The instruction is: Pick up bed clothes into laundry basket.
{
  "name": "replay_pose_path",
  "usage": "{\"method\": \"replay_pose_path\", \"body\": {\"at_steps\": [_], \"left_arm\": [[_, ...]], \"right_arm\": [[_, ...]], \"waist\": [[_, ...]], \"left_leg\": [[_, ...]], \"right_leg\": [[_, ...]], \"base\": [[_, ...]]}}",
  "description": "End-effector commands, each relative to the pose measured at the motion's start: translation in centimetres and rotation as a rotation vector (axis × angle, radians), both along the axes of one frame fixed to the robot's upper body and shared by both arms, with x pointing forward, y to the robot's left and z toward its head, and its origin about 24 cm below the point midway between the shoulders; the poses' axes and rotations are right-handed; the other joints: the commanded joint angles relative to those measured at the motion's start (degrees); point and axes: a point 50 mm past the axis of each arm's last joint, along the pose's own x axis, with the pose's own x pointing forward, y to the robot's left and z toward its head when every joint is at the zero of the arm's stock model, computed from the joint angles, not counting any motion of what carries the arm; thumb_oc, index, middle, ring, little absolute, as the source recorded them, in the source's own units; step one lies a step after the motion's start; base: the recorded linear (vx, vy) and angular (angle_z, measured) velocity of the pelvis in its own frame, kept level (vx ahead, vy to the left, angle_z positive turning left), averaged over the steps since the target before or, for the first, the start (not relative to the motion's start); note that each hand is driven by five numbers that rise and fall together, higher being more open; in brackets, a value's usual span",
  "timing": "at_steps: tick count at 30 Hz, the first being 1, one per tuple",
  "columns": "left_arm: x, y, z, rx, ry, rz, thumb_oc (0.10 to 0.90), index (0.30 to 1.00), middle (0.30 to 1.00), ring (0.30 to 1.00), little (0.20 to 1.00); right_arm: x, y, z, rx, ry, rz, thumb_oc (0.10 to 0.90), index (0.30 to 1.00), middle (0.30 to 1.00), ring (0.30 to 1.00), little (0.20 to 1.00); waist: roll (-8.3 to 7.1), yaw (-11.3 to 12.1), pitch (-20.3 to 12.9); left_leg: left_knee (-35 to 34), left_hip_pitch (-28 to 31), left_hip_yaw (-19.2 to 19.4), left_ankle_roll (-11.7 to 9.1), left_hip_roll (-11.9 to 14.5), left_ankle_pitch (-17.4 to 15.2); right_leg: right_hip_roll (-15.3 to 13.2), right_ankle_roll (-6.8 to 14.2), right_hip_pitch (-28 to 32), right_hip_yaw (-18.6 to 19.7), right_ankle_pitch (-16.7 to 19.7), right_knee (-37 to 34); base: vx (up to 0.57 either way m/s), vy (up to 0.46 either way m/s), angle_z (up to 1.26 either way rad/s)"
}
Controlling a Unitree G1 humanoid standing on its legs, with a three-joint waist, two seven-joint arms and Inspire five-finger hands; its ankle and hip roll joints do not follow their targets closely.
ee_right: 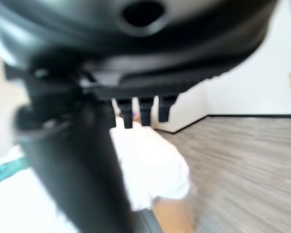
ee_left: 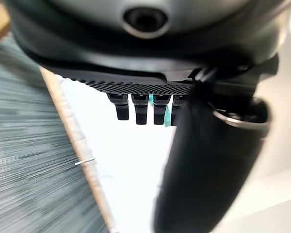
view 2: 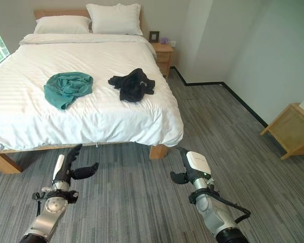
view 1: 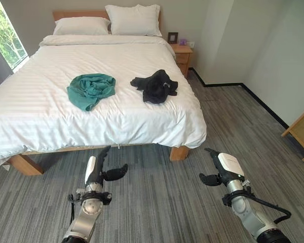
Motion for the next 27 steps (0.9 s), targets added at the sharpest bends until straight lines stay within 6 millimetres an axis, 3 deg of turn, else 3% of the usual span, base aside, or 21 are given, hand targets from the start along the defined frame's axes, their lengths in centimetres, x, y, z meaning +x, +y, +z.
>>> {"method": "replay_pose_path", "body": {"at_steps": [1, 6, 7, 10, 11, 13, 14, 15, 16, 17, 18, 21, 23, 24, 25, 27], "left_arm": [[1.9, -0.2, 5.9, 0.013, -0.322, -0.044, 0.800, 0.900, 0.900, 0.900, 0.900], [0.8, -0.4, 5.6, -0.041, -0.311, -0.067, 0.800, 0.900, 0.900, 0.900, 0.900], [-0.2, 0.4, 5.4, -0.009, -0.283, -0.070, 0.800, 0.900, 0.900, 0.900, 0.900], [-0.5, 0.6, 5.1, -0.003, -0.269, -0.061, 0.800, 0.900, 0.900, 0.900, 0.900], [-0.8, 0.9, 4.8, 0.011, -0.248, -0.045, 0.800, 0.900, 0.900, 0.900, 0.900], [-0.9, 1.1, 4.6, 0.024, -0.236, -0.038, 0.800, 0.900, 0.900, 0.900, 0.900], [-0.9, 1.0, 4.3, 0.025, -0.217, -0.040, 0.800, 0.900, 0.900, 0.900, 0.900], [-0.9, 1.0, 4.3, 0.024, -0.217, -0.040, 0.800, 0.900, 0.900, 0.900, 0.900], [-0.9, 0.8, 4.0, 0.023, -0.205, -0.054, 0.800, 0.900, 0.900, 0.900, 0.900], [-0.9, 0.8, 4.0, 0.023, -0.204, -0.055, 0.800, 0.900, 0.900, 0.900, 0.900], [-0.8, 0.8, 3.8, 0.026, -0.189, -0.061, 0.800, 0.900, 0.900, 0.900, 0.900], [-0.4, 0.8, 3.6, 0.039, -0.182, -0.067, 0.800, 0.900, 0.900, 0.900, 0.900], [-1.1, 0.4, 2.8, 0.027, -0.151, -0.077, 0.800, 0.900, 0.900, 0.900, 0.900], [-1.1, 0.4, 2.7, 0.026, -0.150, -0.077, 0.800, 0.900, 0.900, 0.900, 0.900], [-1.4, 0.1, 2.4, 0.012, -0.139, -0.078, 0.800, 0.900, 0.900, 0.900, 0.900], [-1.7, -0.2, 2.1, -0.027, -0.130, -0.082, 0.800, 0.900, 0.900, 0.900, 0.900]], "right_arm": [[2.4, 0.6, 6.2, 0.116, -0.344, 0.033, 0.800, 0.900, 0.900, 0.900, 0.900], [1.7, 1.1, 6.9, 0.179, -0.380, 0.057, 0.800, 0.900, 0.900, 0.900, 0.900], [0.9, 0.9, 6.1, 0.185, -0.322, 0.053, 0.800, 0.900, 0.900, 0.900, 0.900], [0.8, 1.0, 6.2, 0.194, -0.317, 0.054, 0.800, 0.900, 0.900, 0.900, 0.900], [0.7, 1.1, 6.2, 0.222, -0.321, 0.047, 0.800, 0.900, 0.900, 0.900, 0.900], [0.6, 1.1, 6.2, 0.249, -0.323, 0.039, 0.800, 0.900, 0.900, 0.900, 0.900], [0.0, 0.7, 5.9, 0.283, -0.313, 0.009, 0.800, 0.900, 0.900, 0.900, 0.900], [0.0, 0.7, 5.9, 0.283, -0.313, 0.009, 0.800, 0.900, 0.900, 0.900, 0.900], [-0.5, 0.1, 5.5, 0.290, -0.296, -0.023, 0.800, 0.900, 0.900, 0.900, 0.900], [-0.6, 0.1, 5.4, 0.290, -0.295, -0.023, 0.800, 0.900, 0.900, 0.900, 0.900], [-1.1, -0.6, 4.9, 0.270, -0.281, -0.064, 0.800, 0.900, 0.900, 0.900, 0.900], [-2.6, -1.4, 3.4, 0.262, -0.229, -0.124, 0.800, 0.900, 0.900, 0.900, 0.900], [-4.1, -1.9, 1.2, 0.261, -0.131, -0.170, 0.800, 0.900, 0.900, 0.900, 0.900], [-4.1, -1.9, 1.2, 0.260, -0.130, -0.170, 0.800, 0.900, 0.900, 0.900, 0.900], [-4.4, -2.2, 0.7, 0.253, -0.107, -0.178, 0.800, 0.900, 0.900, 0.900, 0.900], [-4.3, -3.1, 0.8, 0.214, -0.098, -0.184, 0.800, 0.900, 0.900, 0.900, 0.900]], "waist": [[-1.04, 0.63, -1.10], [-1.58, 0.89, -0.62], [-1.88, 0.86, 2.10], [-1.70, 0.85, 2.90], [-0.32, 0.08, 4.91], [0.03, -0.32, 5.41], [-0.32, -1.60, 6.19], [-0.30, -1.63, 6.19], [-1.00, -2.45, 6.75], [-0.79, -2.68, 6.88], [-1.17, -3.73, 7.29], [-1.86, -6.15, 6.76], [-1.77, -7.78, 5.48], [-1.71, -7.82, 5.53], [-1.08, -8.29, 5.61], [-0.70, -7.72, 6.14]], "left_leg": [[0.25, 1.23, -1.38, -4.69, 4.57, -2.33], [0.23, 0.96, -1.33, -4.04, 3.91, -3.13], [0.29, 1.45, -1.68, -1.87, 2.63, -4.55], [0.27, 1.83, -1.38, -1.34, 2.39, -4.85], [-0.01, 2.86, -1.58, -0.86, 3.45, -5.13], [-0.01, 3.14, -1.55, -0.82, 3.65, -5.50], [-0.01, 3.86, -2.73, -1.09, 2.73, -6.79], [-0.01, 3.86, -2.76, -1.09, 2.75, -6.79], [-0.01, 4.40, -3.83, -2.00, 1.82, -7.77], [-0.01, 4.54, -4.09, -2.06, 2.11, -7.74], [-0.01, 5.51, -5.13, -3.70, 2.57, -8.81], [-0.01, 7.19, -6.92, -4.95, 2.92, -10.77], [1.82, 11.24, -9.07, -4.57, 1.72, -13.71], [2.23, 11.22, -9.10, -4.58, 1.84, -14.02], [7.47, 10.91, -9.21, -5.19, 2.72, -14.54], [24.67, 3.03, -10.74, -6.76, 6.83, -9.40]], "right_leg": [[-7.69, 8.73, 1.75, -0.19, 0.90, 1.32], [-8.55, 9.26, 0.90, -0.13, 0.99, 3.09], [-10.76, 11.28, -5.64, 2.37, 3.11, 16.64], [-11.50, 11.88, -8.97, 3.90, 5.18, 22.17], [-11.08, 11.88, -14.25, 4.80, 7.08, 30.96], [-10.54, 11.88, -17.26, 4.96, 6.47, 33.29], [-8.93, 11.55, -19.77, 5.42, 3.51, 29.97], [-8.92, 11.54, -19.73, 5.37, 3.52, 29.95], [-8.12, 10.09, -19.74, 5.24, 1.29, 19.48], [-7.82, 10.07, -18.97, 4.75, 1.67, 18.59], [-8.05, 10.02, -20.04, 5.47, 3.20, 8.83], [-8.29, 10.70, -21.35, 10.68, 5.86, 4.46], [-7.56, 10.22, -20.58, 14.01, 6.33, 6.01], [-7.53, 10.24, -20.46, 13.99, 6.21, 6.12], [-6.70, 9.62, -19.17, 14.24, 5.45, 6.53], [-5.26, 6.42, -15.00, 13.20, 3.44, 5.02]], "base": [[0.02, 0.039, 0.05], [0.01, 0.075, 0.02], [-0.04, 0.138, -0.03], [-0.02, 0.109, -0.01], [0.08, 0.132, -0.03], [0.11, 0.076, -0.05], [0.11, -0.011, 0.03], [0.31, -0.058, 0.08], [0.16, -0.069, 0.19], [0.34, -0.213, 0.60], [0.26, -0.208, 0.76], [0.33, -0.226, 0.76], [0.47, -0.202, 0.85], [0.40, -0.191, 0.61], [0.23, -0.192, 0.28], [0.26, -0.316, 0.17]]}}
